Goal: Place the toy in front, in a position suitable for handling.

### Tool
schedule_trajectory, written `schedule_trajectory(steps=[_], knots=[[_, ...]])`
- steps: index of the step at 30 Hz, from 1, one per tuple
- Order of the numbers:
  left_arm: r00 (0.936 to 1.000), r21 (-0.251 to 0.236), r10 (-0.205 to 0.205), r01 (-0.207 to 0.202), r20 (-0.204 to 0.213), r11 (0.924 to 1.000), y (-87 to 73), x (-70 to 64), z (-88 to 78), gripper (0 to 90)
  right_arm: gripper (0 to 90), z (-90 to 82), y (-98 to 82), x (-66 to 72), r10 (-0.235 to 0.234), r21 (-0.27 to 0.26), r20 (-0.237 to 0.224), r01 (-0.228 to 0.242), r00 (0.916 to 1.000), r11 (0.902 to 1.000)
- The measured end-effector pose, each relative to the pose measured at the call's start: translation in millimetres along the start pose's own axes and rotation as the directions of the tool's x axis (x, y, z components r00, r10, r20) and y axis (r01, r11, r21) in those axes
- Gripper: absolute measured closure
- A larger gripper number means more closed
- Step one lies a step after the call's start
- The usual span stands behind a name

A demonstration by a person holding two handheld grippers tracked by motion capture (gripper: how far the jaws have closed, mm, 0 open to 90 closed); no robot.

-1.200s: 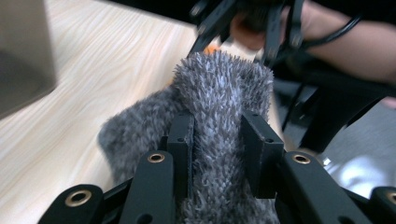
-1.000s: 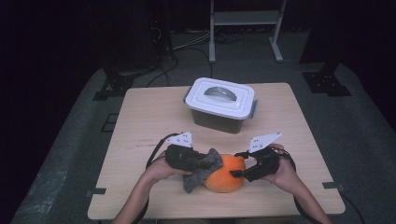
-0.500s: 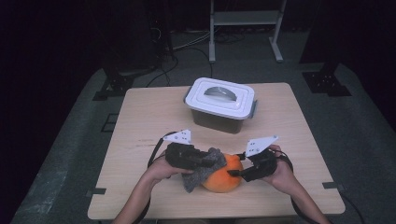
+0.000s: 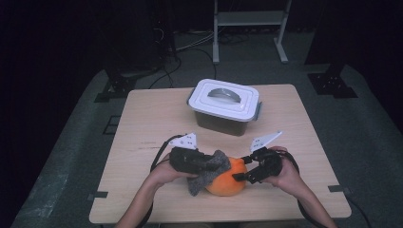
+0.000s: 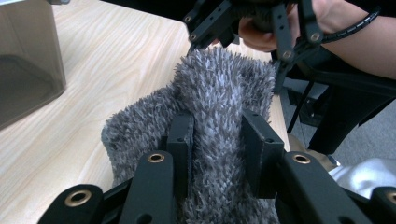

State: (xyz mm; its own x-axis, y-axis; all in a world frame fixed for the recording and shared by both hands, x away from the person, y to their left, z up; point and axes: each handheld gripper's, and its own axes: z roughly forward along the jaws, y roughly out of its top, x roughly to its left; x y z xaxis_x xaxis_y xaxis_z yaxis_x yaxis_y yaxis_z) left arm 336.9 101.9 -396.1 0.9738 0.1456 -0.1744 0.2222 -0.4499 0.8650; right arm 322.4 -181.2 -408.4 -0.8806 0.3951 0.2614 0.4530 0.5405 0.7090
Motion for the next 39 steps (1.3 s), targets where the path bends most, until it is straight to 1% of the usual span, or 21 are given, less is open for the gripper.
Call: schedule_trajectory(steps=[2,4,7,9,10,11,13,14,15,16,18,20,24,25,27,29,31,33,36,38,39], knots=[[1.0000,-0.005,0.002,-0.002,-0.008,1.0000,1.2,0.9,-0.6,67.0,38.2,1.8,-1.4,0.7,-0.021,-0.018,0.020,0.021,0.9996,0.9996],[0.9999,-0.017,0.002,-0.002,-0.013,0.9999,2.8,1.5,-2.5,67.1,46.6,-0.5,-1.2,3.5,-0.072,-0.046,0.051,0.074,0.9961,0.9962],[0.9992,-0.035,0.021,-0.022,-0.033,0.9991,8.7,-0.7,-8.6,67.0,48.4,-4.1,2.8,11.6,-0.166,-0.090,0.109,0.176,0.9801,0.9804],[0.9990,-0.066,0.028,-0.030,-0.035,0.9974,13.1,-2.7,-12.3,67.0,48.5,-5.7,6.6,16.2,-0.225,-0.103,0.151,0.242,0.9625,0.9648],[0.9987,-0.073,0.032,-0.035,-0.040,0.9967,14.8,-4.2,-12.2,67.0,48.4,-4.8,8.1,18.1,-0.258,-0.098,0.169,0.277,0.9511,0.9559],[0.9979,-0.068,0.039,-0.043,-0.051,0.9967,15.9,-5.4,-10.9,67.0,47.9,-2.3,9.2,19.2,-0.279,-0.087,0.165,0.295,0.9461,0.9514],[0.9961,-0.030,0.055,-0.057,-0.069,0.9979,15.5,-6.7,-4.6,66.7,46.0,7.3,8.5,21.2,-0.304,-0.056,0.134,0.313,0.9432,0.9480],[0.9962,-0.020,0.055,-0.057,-0.067,0.9982,14.1,-6.7,-0.9,66.6,44.0,10.3,7.2,22.9,-0.316,-0.059,0.146,0.327,0.9376,0.9433],[0.9974,-0.027,0.042,-0.043,-0.059,0.9987,12.8,-6.4,1.5,66.6,40.1,11.3,7.4,23.7,-0.317,-0.056,0.146,0.328,0.9371,0.9430],[0.9982,-0.032,0.033,-0.034,-0.051,0.9989,12.2,-6.2,3.0,66.6,36.8,10.7,8.5,23.8,-0.307,-0.045,0.144,0.316,0.9407,0.9476],[0.9980,-0.026,0.038,-0.040,-0.050,0.9989,13.3,-7.6,4.8,66.6,36.3,9.0,7.9,22.7,-0.287,-0.049,0.140,0.296,0.9478,0.9540],[0.9975,-0.006,0.048,-0.048,-0.051,0.9988,14.0,-9.0,6.0,66.6,40.6,9.8,4.5,22.8,-0.297,-0.053,0.133,0.306,0.9455,0.9504],[0.9957,0.024,0.048,-0.047,-0.079,0.9986,13.1,-6.9,3.1,66.7,45.8,7.8,-0.8,20.9,-0.321,-0.049,0.118,0.329,0.9396,0.9432],[0.9958,0.022,0.038,-0.036,-0.084,0.9991,11.2,-4.5,1.2,66.7,46.3,6.8,-2.2,19.3,-0.320,-0.049,0.116,0.327,0.9404,0.9438],[0.9964,0.015,0.006,-0.005,-0.085,0.9999,5.4,1.0,-2.0,66.7,46.5,3.5,-4.5,15.4,-0.302,-0.046,0.109,0.309,0.9470,0.9501],[0.9980,0.008,-0.019,0.019,-0.061,0.9998,0.0,5.7,-2.9,66.6,46.3,1.7,-5.7,12.4,-0.279,-0.053,0.099,0.285,0.9553,0.9572],[0.9980,0.007,-0.033,0.033,-0.055,0.9994,-2.3,7.4,-2.2,66.6,46.2,3.2,-4.9,12.7,-0.279,-0.055,0.104,0.285,0.9547,0.9569],[0.9987,0.006,-0.019,0.020,-0.047,0.9998,-0.9,5.4,-1.4,66.7,46.1,4.5,-3.3,13.7,-0.290,-0.047,0.108,0.296,0.9508,0.9539],[0.9997,0.001,0.005,-0.005,-0.024,1.0000,4.4,-0.2,0.6,66.6,46.9,5.4,-3.9,15.4,-0.298,-0.045,0.106,0.304,0.9487,0.9517],[0.9997,0.000,0.026,-0.026,0.001,0.9997,9.6,-5.4,3.9,66.2,47.2,6.0,-4.3,17.6,-0.309,-0.045,0.094,0.315,0.9462,0.9482],[0.9991,0.002,0.042,-0.042,0.008,0.9991,12.1,-8.3,6.0,65.7,47.2,6.7,-4.3,18.7,-0.321,-0.043,0.088,0.326,0.9428,0.9444]])
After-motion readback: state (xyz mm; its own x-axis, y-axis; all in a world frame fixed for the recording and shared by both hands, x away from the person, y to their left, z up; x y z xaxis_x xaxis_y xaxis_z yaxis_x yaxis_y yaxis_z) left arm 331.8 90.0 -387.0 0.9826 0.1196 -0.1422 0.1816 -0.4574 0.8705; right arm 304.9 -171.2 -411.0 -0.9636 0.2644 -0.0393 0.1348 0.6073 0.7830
